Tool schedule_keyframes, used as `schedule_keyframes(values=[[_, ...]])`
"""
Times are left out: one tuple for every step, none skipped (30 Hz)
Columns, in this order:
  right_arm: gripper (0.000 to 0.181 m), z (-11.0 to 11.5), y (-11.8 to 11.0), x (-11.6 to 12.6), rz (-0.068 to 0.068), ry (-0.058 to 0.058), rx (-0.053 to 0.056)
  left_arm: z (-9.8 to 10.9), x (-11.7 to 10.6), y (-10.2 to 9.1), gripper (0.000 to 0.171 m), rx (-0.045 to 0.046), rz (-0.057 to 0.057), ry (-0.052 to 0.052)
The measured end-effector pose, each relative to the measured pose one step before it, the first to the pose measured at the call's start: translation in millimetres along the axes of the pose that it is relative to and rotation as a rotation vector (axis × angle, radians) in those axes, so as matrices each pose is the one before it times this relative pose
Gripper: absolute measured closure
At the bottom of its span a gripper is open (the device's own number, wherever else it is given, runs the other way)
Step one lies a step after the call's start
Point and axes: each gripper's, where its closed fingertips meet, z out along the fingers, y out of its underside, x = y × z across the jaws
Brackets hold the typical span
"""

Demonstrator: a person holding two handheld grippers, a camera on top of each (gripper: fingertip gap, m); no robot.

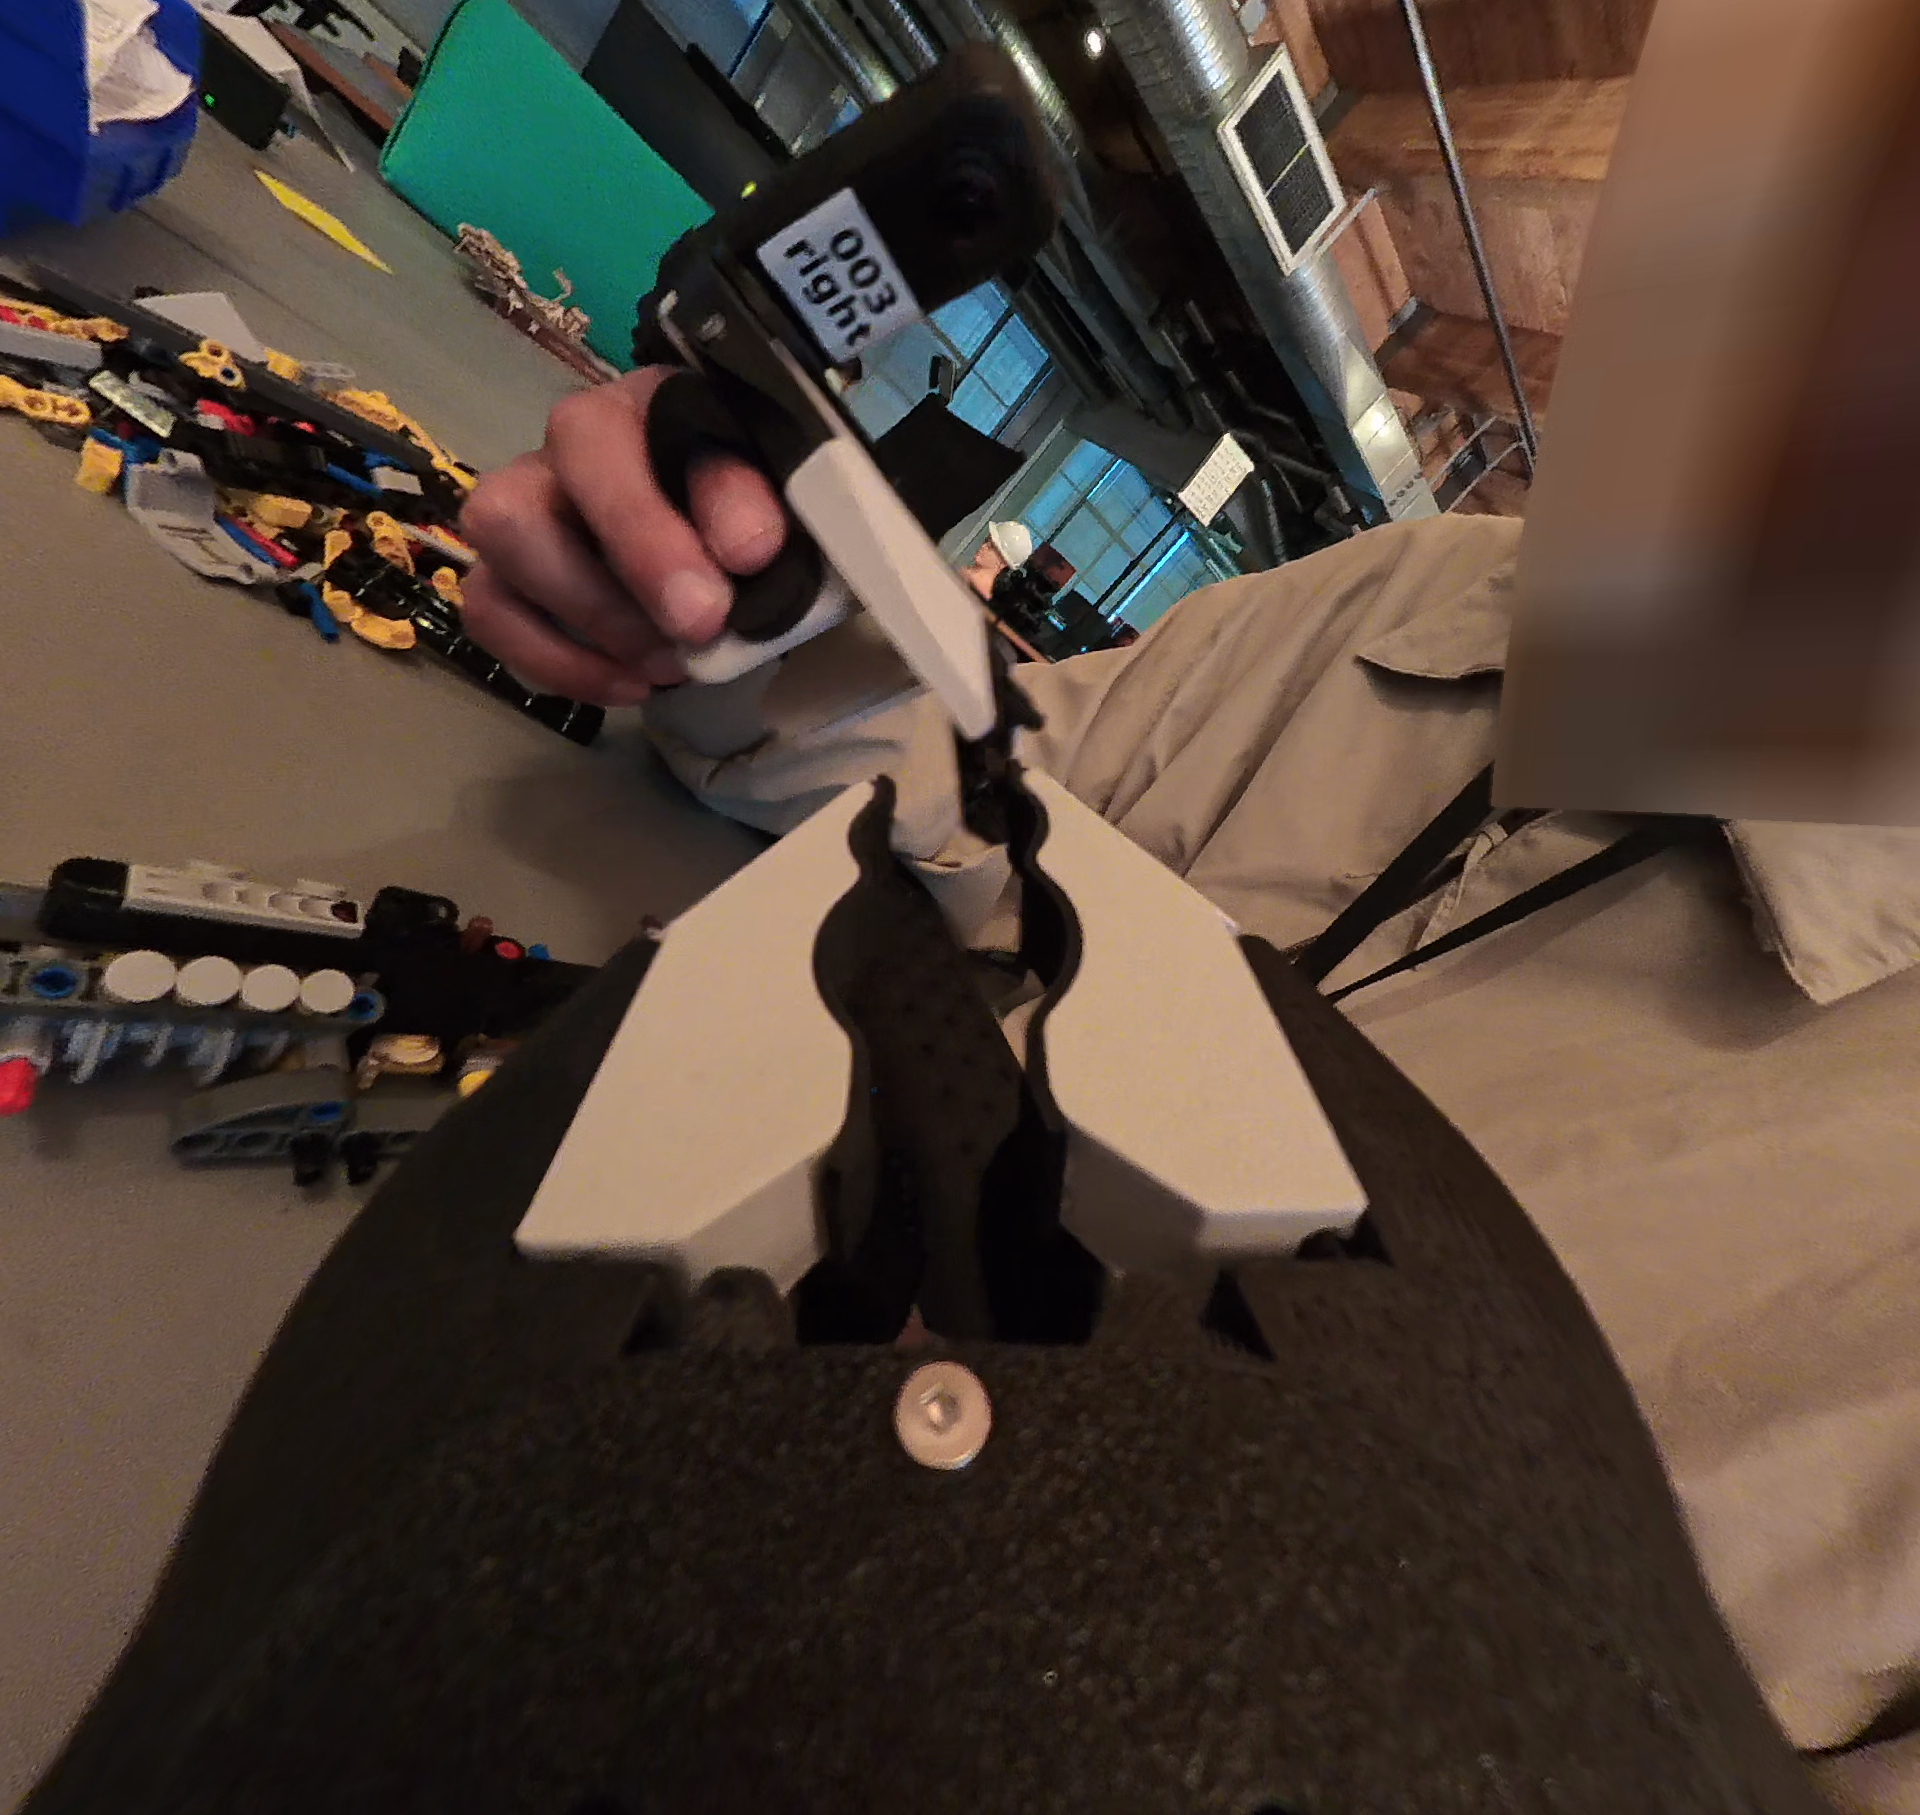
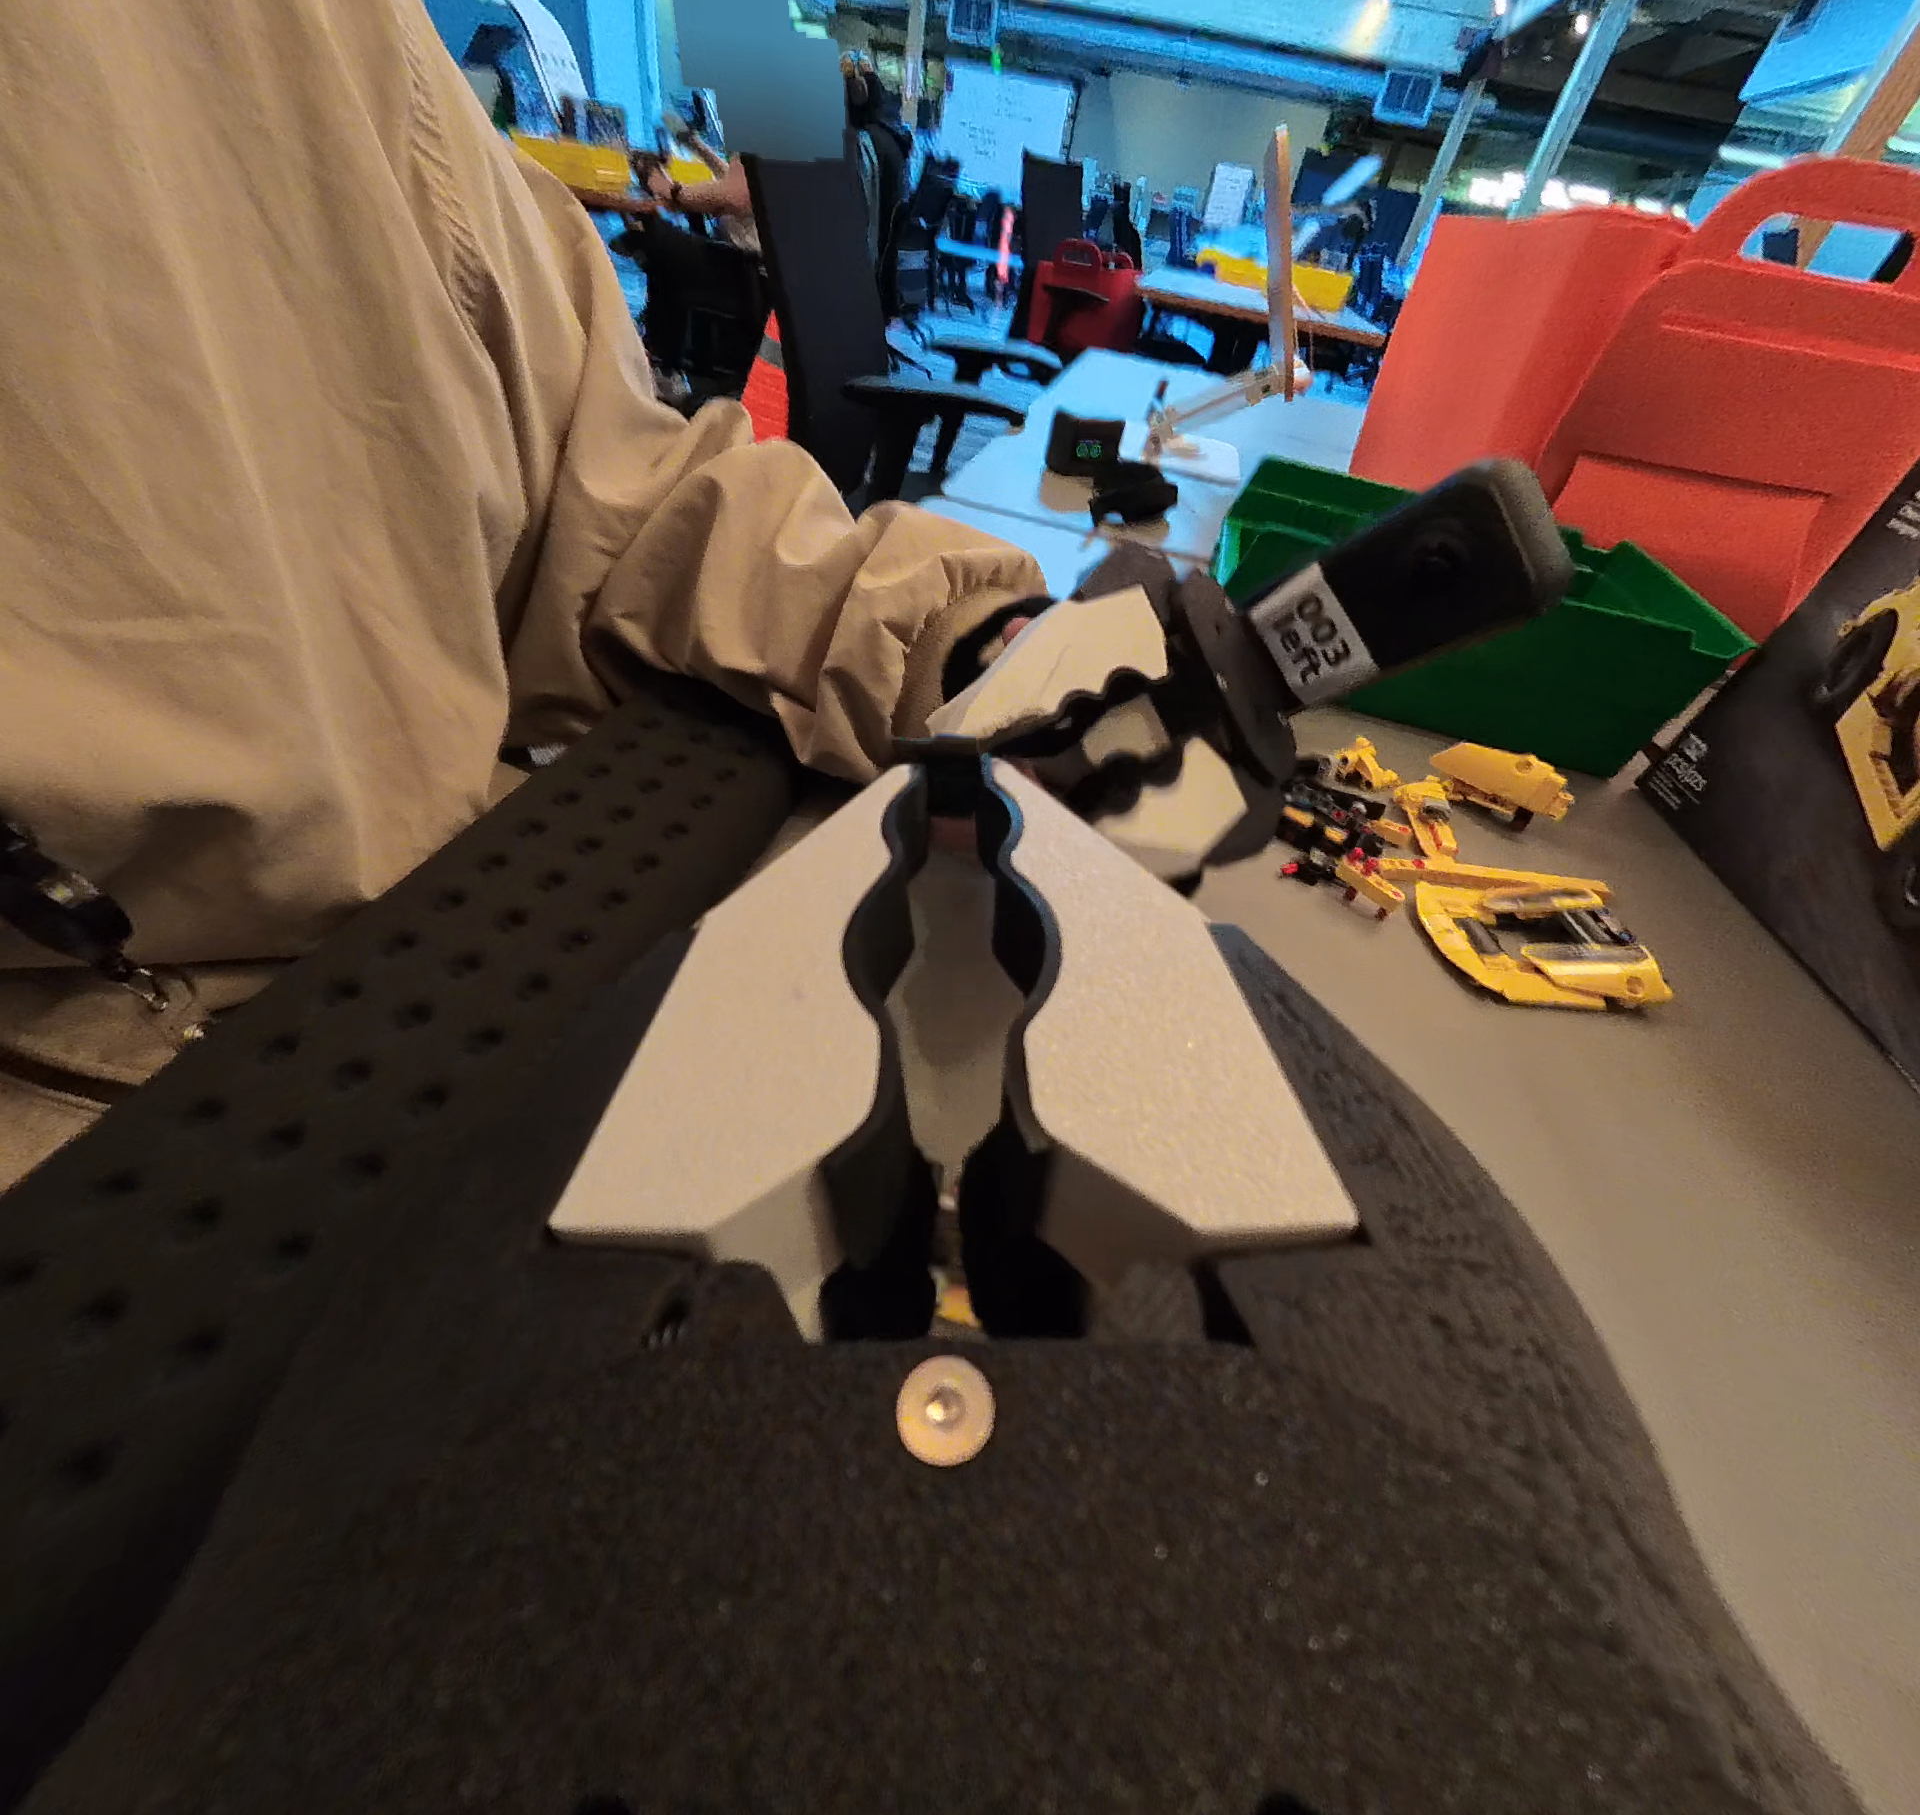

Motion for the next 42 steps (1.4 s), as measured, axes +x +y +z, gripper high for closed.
schedule_keyframes(values=[[0.175, -0.79, -6.41, -1.49, 0.0109, -0.0108, 0.0326, 0.36, 1.01, -1.73, 0.138, 0.0078, -0.0062, 0.0067], [0.175, -0.92, -2.29, 1.18, 0.0041, 0.005, 0.0131, -0.25, 1.41, -1.46, 0.137, 0.00425, 0.0005, 0.0054], [0.175, -1.01, 1.24, 1.66, 0.0002, 0.009, -0.006, -0.27, 0.45, 0.25, 0.138, -0.0032, 0.0074, -0.0014], [0.175, -0.75, 1.82, -0.43, 0.0009, -0.0031, -0.0101, 0.06, 0.69, 0.73, 0.138, -0.00186, 0.0008, 0.0052], [0.175, -0.17, 0.03, 0.1, 0.0034, 0.0005, 0.0032, 0.78, 1.87, 0.82, 0.138, -0.00111, -0.0097, 0.0167], [0.175, 0.47, 1.33, 0.44, -0.0013, 0.0025, -0.0072, 1.47, 2.18, 1.18, 0.14, -0.00466, -0.009, 0.0191], [0.175, 1.11, 4.01, 0.25, -0.0052, 0.0018, -0.0236, 1.85, 0.47, 1.88, 0.143, -0.00989, -0.0007, 0.0066], [0.175, 1.53, 5.15, 0.05, -0.0064, 0.0018, -0.0281, 1.91, -0.24, 2.36, 0.147, -0.01242, 0.0033, 0.0008], [0.174, 1.55, 3.47, -1.02, -0.0034, -0.0053, -0.0172, 1.76, -0.01, 2.42, 0.15, -0.0112, -0.0001, 0.0035], [0.174, 0.96, -0.86, -1.9, 0.0066, -0.0114, 0.008, 1.21, -0.35, 1.62, 0.154, -0.00739, -0.0028, 0.0045], [0.174, 0.49, -1.72, -0.65, 0.0049, -0.0036, 0.0113, 0.3, 0.02, 0.12, 0.16, -0.00044, -0.0027, 0.0076], [0.174, -0.73, -0.31, 1.52, -0.0003, 0.0082, 0.002, -0.42, -0.68, -1.92, 0.161, 0.00918, 0.0008, -0.0015], [0.174, -1.99, 0.43, 3.8, -0.0009, 0.0216, -0.0014, -1.02, -2.58, -3.27, 0.161, 0.01607, 0.0157, -0.0211], [0.174, -2.62, 1.27, 5.6, -0.0022, 0.0315, -0.0045, -1.39, -3.91, -4.21, 0.162, 0.01984, 0.028, -0.0338], [0.173, -3.02, 1.4, 7.35, 0.0057, 0.0412, -0.003, -2.02, -5.03, -5.69, 0.162, 0.02781, 0.0318, -0.0428], [0.173, -3.32, 1.44, 9.09, 0.0229, 0.0486, -0.0014, -3.04, -5.5, -8.09, 0.163, 0.04148, 0.043, -0.0504], [0.171, -3.94, -0.64, 10.93, 0.0425, 0.0543, 0.0154, -4.01, -6.1, -10.06, 0.164, 0.05238, 0.0493, -0.0587], [0.164, -3.98, -1.01, 10.48, 0.0519, 0.0447, 0.0188, -4.26, -6.22, -9.57, 0.165, 0.04644, 0.0551, -0.063], [0.156, -3.27, -0.79, 7.33, 0.0618, 0.0191, 0.0127, -3.89, -4.93, -7.74, 0.164, 0.03403, 0.0615, -0.0567], [0.155, -2.58, -0.01, 6.13, 0.0818, 0.0082, 0.0011, -2.97, -4.07, -5.56, 0.165, 0.02078, 0.0553, -0.0508], [0.144, -1.45, -0.23, -0.81, 0.0797, -0.0385, -0.0028, -1.64, -3.6, -2.23, 0.165, 0.00143, 0.0419, -0.0407], [0.142, 0.63, -2.33, -1.18, 0.0891, -0.0349, 0.0114, -0.51, -3.2, 1.14, 0.165, -0.0143, 0.0307, -0.0318], [0.143, 1.5, -0.42, 3.4, 0.075, 0.0009, 0.0031, 0.31, -2.78, 2.21, 0.164, -0.01609, 0.0274, -0.0284], [0.145, 2.23, 2.36, -0.41, 0.0362, -0.0172, -0.0134, 0.94, -1.61, 2.01, 0.164, -0.01223, 0.0248, -0.0207], [0.148, 3.15, 5.25, -0.38, 0.0123, -0.0072, -0.0286, 1.6, -0.07, 3.12, 0.164, -0.0196, 0.0172, -0.0083], [0.151, 2.79, 5.6, 3.9, -0.0079, 0.0259, -0.034, 1.95, -1.76, 4.37, 0.164, -0.02734, 0.0127, -0.0166], [0.157, 1.9, 2.82, 1.96, -0.0229, 0.0185, -0.0142, 2.0, -2.78, 4.26, 0.164, -0.02425, 0.0136, -0.0224], [0.162, 1.46, 0.35, -1.49, -0.0188, -0.0006, 0.0011, 1.92, -0.47, 4.4, 0.164, -0.02258, 0.0115, -0.0064], [0.165, 1.06, 0.4, 0.06, -0.0094, 0.0064, -0.0026, 1.33, -0.23, 2.47, 0.164, -0.01161, 0.0036, -0.0035], [0.171, -0.05, 0.84, 2.06, -0.0109, 0.0154, -0.0051, 0.64, -0.29, 0.63, 0.164, -0.00095, -0.003, -0.0011], [0.177, -0.7, 1.29, 1.76, -0.0129, 0.0129, -0.0069, 0.73, 0.54, 1.29, 0.164, -0.00718, -0.0022, 0.0047], [0.178, -0.48, 1.24, 1.38, -0.0148, 0.0094, -0.0068, 0.77, -0.36, 1.11, 0.164, -0.00629, 0.0037, -0.0045], [0.178, -0.07, 1.27, 0.88, -0.0076, 0.0056, -0.0039, 0.58, -0.66, 1.15, 0.164, -0.00546, 0.0027, -0.006], [0.178, 0.01, 1.32, 0.2, 0.0012, -0.0024, -0.0052, 0.36, -0.09, 1.1, 0.164, -0.0041, -0.0066, -0.0001], [0.178, 0.01, 0.67, 0.43, 0.007, -0.0007, -0.0034, 0.41, -0.49, 0.53, 0.164, -0.00086, -0.0132, 0.0011], [0.178, -0.15, 0.09, 0.83, 0.002, 0.0039, -0.0007, 0.48, -0.05, -0.08, 0.164, 0.00012, -0.0065, 0.0017], [0.178, -0.77, 0.26, -0.82, -0.0069, -0.0037, -0.0074, 0.72, 0.85, -0.26, 0.164, -0.00095, 0.0072, 0.0015], [0.178, -1.2, -0.37, -0.58, -0.0086, -0.0003, -0.0086, 0.88, 0.92, -0.53, 0.164, -0.001, 0.0114, -0.004], [0.178, -1.0, 0.18, -1.58, 0.0, -0.0083, -0.0099, 1.09, 1.64, -0.14, 0.163, -0.00229, 0.0096, -0.0007], [0.178, -1.04, 0.44, -1.65, 0.0044, -0.0102, -0.0096, 0.96, 1.83, 0.27, 0.163, -0.0017, 0.007, 0.0023], [0.178, -0.84, 0.37, -0.79, -0.0012, -0.0026, -0.0029, 0.61, 1.4, 0.15, 0.164, 0.00212, 0.0055, 0.0014], [0.178, -0.29, 0.93, -2.13, 0.0073, -0.0114, -0.007, 0.44, 1.48, 0.3, 0.164, 0.00119, 0.0055, 0.0041]])
